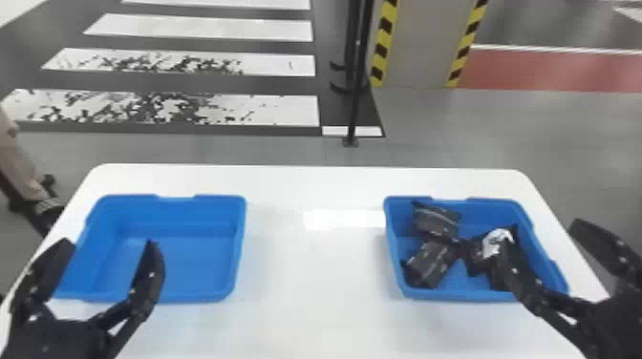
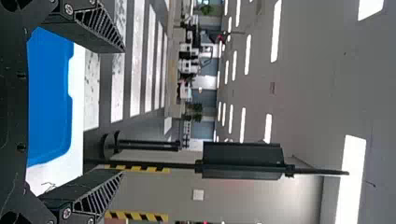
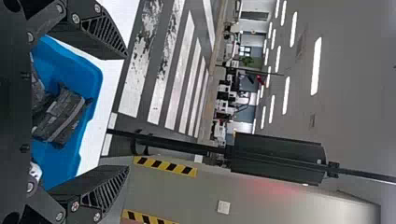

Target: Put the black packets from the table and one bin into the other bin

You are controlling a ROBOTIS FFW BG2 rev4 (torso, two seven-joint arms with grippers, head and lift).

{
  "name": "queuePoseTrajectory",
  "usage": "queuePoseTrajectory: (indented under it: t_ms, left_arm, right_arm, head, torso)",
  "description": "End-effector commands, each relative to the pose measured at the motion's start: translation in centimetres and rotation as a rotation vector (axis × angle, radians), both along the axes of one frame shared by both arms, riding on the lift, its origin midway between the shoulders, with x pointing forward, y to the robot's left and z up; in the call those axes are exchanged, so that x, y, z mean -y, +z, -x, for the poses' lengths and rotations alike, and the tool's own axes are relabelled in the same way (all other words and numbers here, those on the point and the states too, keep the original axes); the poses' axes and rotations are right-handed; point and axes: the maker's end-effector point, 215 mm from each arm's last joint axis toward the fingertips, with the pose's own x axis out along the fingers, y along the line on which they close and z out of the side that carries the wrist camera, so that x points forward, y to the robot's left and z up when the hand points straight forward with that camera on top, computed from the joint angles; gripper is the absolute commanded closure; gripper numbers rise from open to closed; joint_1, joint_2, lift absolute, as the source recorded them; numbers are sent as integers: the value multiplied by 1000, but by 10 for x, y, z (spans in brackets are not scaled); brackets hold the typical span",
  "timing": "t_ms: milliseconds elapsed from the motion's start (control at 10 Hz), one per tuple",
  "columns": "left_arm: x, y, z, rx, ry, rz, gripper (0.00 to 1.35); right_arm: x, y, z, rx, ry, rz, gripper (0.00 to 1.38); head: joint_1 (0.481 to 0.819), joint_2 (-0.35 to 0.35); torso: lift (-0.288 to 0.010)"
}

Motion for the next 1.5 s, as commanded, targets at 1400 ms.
queuePoseTrajectory:
  t_ms: [1400]
  left_arm:
    - [-8, -2, 21, -84, 14, -13, 124]
  right_arm:
    - [5, -9, 19, -8, -6, -7, 194]
  head:
    - [695, -32]
  torso:
    - [-110]
